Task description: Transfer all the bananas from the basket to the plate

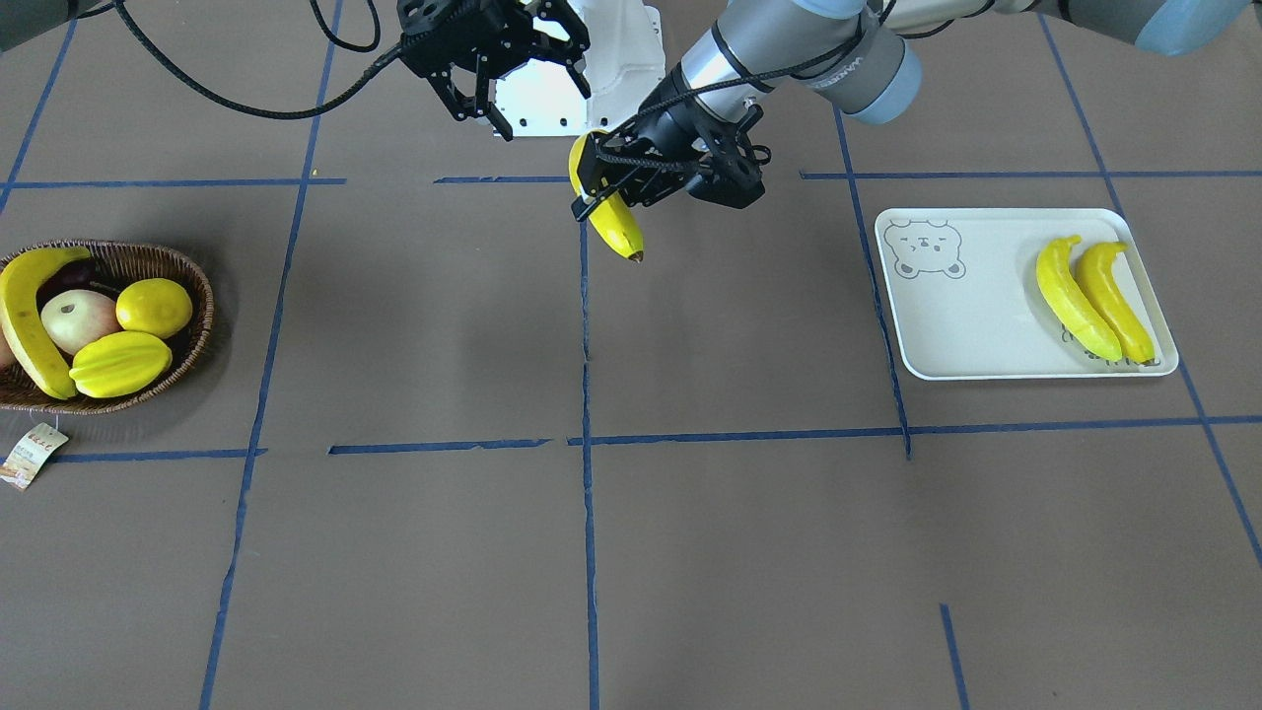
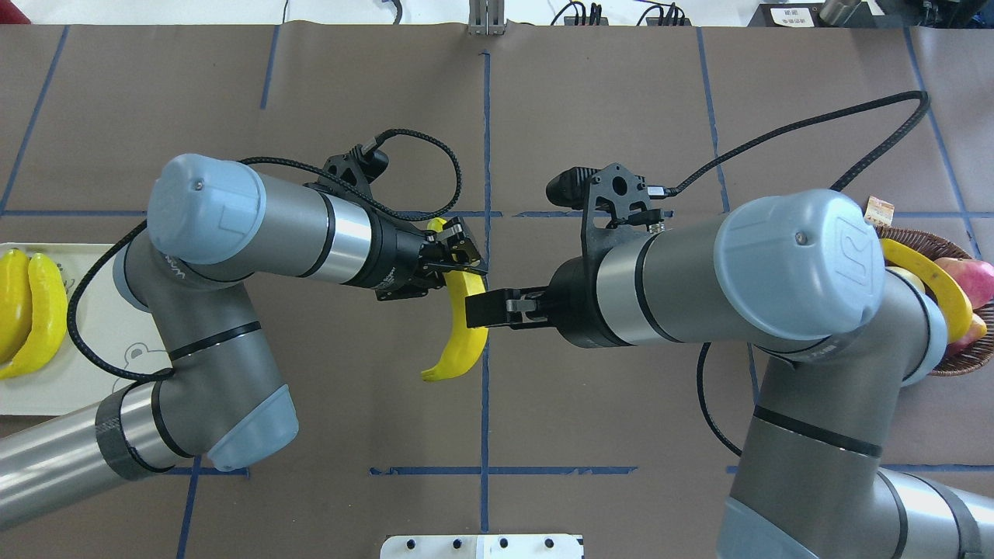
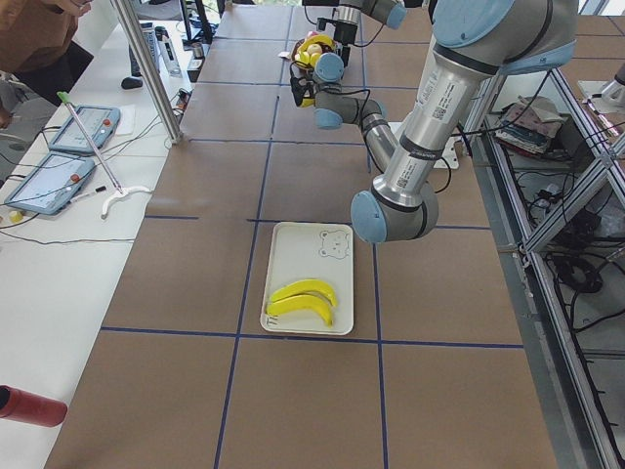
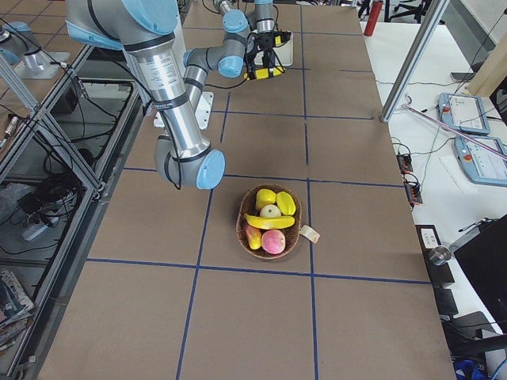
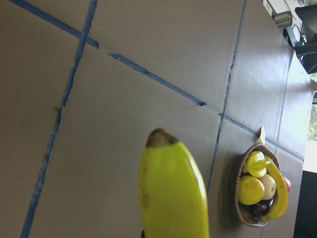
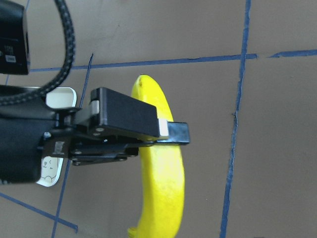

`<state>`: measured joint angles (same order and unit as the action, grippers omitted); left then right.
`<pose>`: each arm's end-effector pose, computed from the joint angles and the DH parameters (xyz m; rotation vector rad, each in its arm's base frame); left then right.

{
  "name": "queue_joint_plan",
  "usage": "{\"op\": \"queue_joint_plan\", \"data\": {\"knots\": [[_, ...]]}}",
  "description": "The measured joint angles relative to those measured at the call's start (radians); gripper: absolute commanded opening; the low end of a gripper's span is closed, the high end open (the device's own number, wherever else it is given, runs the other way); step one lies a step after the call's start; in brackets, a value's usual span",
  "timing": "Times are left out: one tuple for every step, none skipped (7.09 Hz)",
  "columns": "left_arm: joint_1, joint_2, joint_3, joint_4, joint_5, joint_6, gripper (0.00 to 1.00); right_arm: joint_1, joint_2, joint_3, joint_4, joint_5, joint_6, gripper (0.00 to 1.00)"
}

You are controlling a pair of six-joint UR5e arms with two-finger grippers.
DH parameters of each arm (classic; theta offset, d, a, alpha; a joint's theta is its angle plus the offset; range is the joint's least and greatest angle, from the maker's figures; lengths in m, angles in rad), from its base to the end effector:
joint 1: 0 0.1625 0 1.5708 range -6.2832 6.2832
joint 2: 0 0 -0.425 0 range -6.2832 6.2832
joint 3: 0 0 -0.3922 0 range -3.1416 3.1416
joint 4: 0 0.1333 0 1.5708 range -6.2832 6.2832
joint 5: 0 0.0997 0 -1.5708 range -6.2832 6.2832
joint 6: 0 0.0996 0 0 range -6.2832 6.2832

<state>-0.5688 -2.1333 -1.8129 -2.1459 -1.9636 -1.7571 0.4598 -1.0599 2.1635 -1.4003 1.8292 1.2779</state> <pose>0.4609 -0.4076 0.1590 -0.0637 1.4022 -0.3573 -0.4053 -0.3211 0.1159 0.2583 -1.2580 -0.0213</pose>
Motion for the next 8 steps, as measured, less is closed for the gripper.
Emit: {"op": "queue_joint_plan", "data": {"knots": [[-0.024,0.009,-0.040,0.150,-0.014,0.056,0.00,0.005,-0.021,0.015,-0.001,0.000,0.000,1.00],[-0.046,0.034,-0.097,0.299,-0.019,0.128,0.00,0.012,-0.042,0.024,-0.002,0.001,0.000,1.00],[-0.069,0.077,-0.154,0.417,-0.019,0.216,0.00,0.024,-0.062,0.029,-0.002,0.003,0.000,1.00],[-0.095,0.129,-0.188,0.479,-0.019,0.294,0.00,0.035,-0.076,0.031,-0.002,0.004,0.000,1.00],[-0.129,0.195,-0.205,0.503,-0.019,0.359,0.00,0.045,-0.086,0.031,-0.002,0.005,-0.001,1.00],[-0.171,0.265,-0.208,0.511,-0.018,0.426,0.00,0.052,-0.094,0.030,-0.003,0.005,0.000,1.00],[-0.212,0.328,-0.196,0.513,-0.017,0.497,0.00,0.058,-0.104,0.028,-0.003,0.004,0.000,1.00],[-0.248,0.376,-0.162,0.513,-0.017,0.548,0.00,0.061,-0.111,0.026,-0.004,0.004,-0.001,1.00]]}}
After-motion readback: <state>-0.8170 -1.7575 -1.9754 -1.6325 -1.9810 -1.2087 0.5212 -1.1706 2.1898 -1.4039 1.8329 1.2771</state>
